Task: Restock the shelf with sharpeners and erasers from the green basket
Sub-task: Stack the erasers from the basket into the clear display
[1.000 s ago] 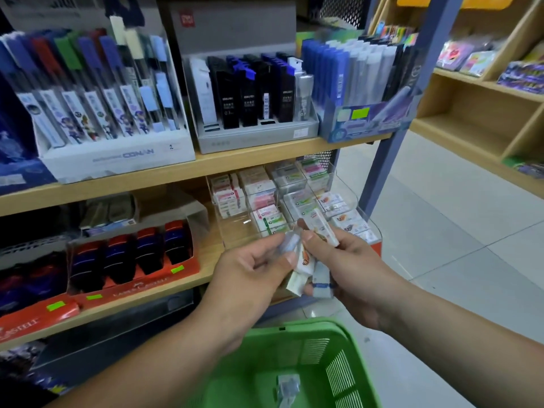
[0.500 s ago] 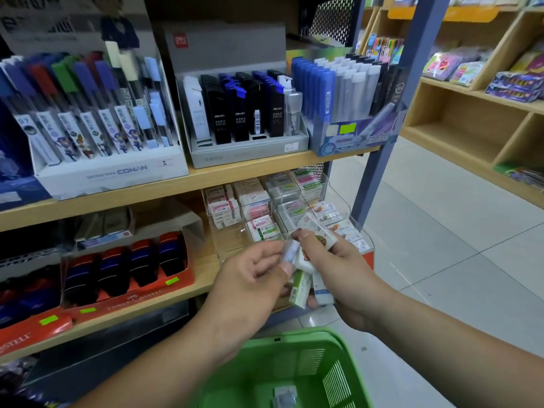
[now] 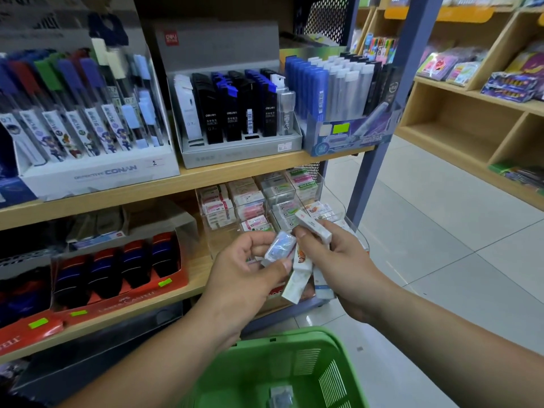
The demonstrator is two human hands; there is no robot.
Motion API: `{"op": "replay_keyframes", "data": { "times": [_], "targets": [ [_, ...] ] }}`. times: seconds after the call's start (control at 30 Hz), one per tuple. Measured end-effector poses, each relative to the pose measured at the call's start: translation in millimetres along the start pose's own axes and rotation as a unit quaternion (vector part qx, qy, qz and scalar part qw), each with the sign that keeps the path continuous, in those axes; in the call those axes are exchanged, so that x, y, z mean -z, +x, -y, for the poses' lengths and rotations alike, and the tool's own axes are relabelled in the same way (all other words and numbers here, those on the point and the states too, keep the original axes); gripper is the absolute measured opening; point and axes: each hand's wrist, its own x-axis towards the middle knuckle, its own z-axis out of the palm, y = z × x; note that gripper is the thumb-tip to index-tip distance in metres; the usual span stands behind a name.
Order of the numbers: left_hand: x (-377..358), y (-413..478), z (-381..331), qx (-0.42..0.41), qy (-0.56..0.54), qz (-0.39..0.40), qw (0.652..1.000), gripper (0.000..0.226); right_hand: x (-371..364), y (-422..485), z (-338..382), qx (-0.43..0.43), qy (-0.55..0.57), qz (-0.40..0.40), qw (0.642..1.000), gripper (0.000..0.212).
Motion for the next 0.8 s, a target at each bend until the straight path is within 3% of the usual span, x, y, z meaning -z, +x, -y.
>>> {"op": "replay_keyframes", "data": {
  "times": [0.3,0.53,0.63,0.8],
  "targets": [
    [3.1,1.1,-0.9,-0.033,-0.006,0.005,0.999,0.029,-5.3,3.0,0.2,0.014,0.041,0.042,0.998,0.033],
    [-10.5,-2.3,5.2,-0.028,0.039,0.044,0.998,0.019,-16.0,3.4,-12.7,0.021,0.031,0.003,0.999,0.02],
    [-17.1,-0.3,13.9,-0.04,0.096,0.062,0.993,0.049,-18.4,4.3,-14.9,0.003,0.052,-0.028,0.998,0.018],
    [-7.0,11.8,12.0,-0.026,0.109,0.076,0.991,0.033,-8.3,5.9,-9.8,0.01,0.004,-0.013,1.0,0.019]
  ]
}}
